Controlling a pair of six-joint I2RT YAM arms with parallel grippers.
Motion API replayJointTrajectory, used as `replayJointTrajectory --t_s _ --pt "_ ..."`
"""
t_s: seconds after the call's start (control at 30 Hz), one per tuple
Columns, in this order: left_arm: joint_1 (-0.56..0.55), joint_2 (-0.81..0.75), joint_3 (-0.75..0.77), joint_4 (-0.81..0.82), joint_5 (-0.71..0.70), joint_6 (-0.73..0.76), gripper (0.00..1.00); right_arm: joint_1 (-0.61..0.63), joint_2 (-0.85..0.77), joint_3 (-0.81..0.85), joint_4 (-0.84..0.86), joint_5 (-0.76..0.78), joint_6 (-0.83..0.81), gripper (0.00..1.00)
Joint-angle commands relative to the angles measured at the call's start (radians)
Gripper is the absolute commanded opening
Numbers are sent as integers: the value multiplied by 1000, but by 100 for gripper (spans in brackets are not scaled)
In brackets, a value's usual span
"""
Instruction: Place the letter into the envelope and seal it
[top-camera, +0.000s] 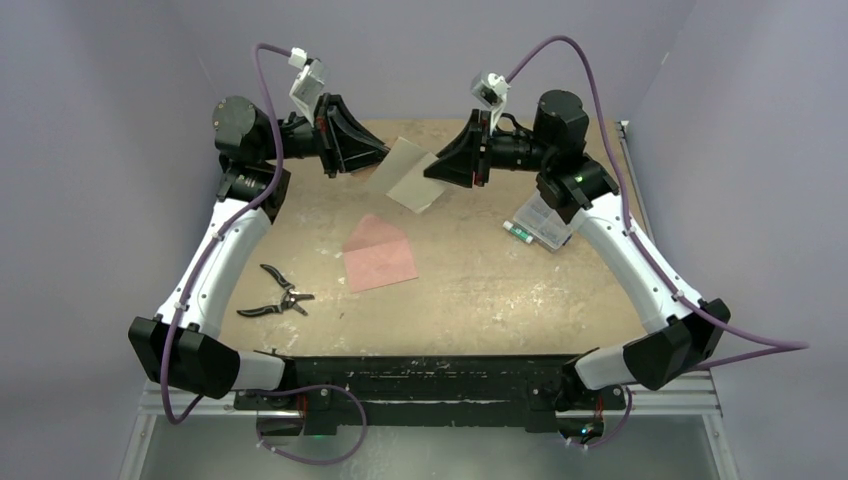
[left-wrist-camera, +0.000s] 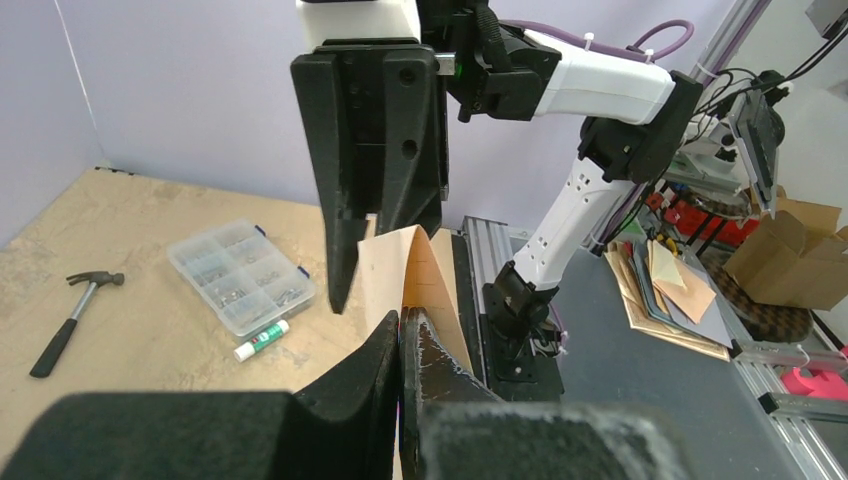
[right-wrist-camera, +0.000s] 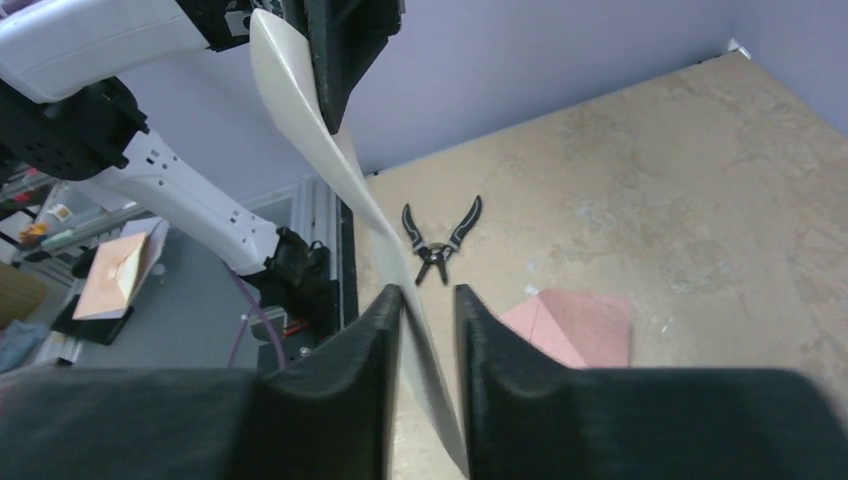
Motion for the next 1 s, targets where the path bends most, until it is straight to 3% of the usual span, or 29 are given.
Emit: replayJointTrajectory --t_s 0.0,0.1,0.13,0.2,0.27,0.33,0.4,0.77,0.97 --pt "-3 -14 16 27 4 35 0 2 -10 45 5 0 3 16" --pt "-1 -11 41 -63 -4 107 0 1 -14 56 4 89 20 0" --pt "2 -9 56 -127 -10 156 1 1 -19 56 9 139 31 0" --pt "12 -2 91 -279 -14 254 18 1 -32 49 18 233 67 0" --pt "21 -3 111 -347 -17 316 43 0 -40 47 17 335 85 0" --pt "28 -8 118 -366 -28 342 57 0 -44 50 14 394 95 0" --pt "28 -10 118 -364 -39 345 64 0 -43 52 10 408 96 0" --pt "29 -15 155 -417 -193 369 71 0 -64 13 -3 468 97 0" --pt "29 -24 212 -532 -574 390 76 0 -82 -54 41 433 53 0"
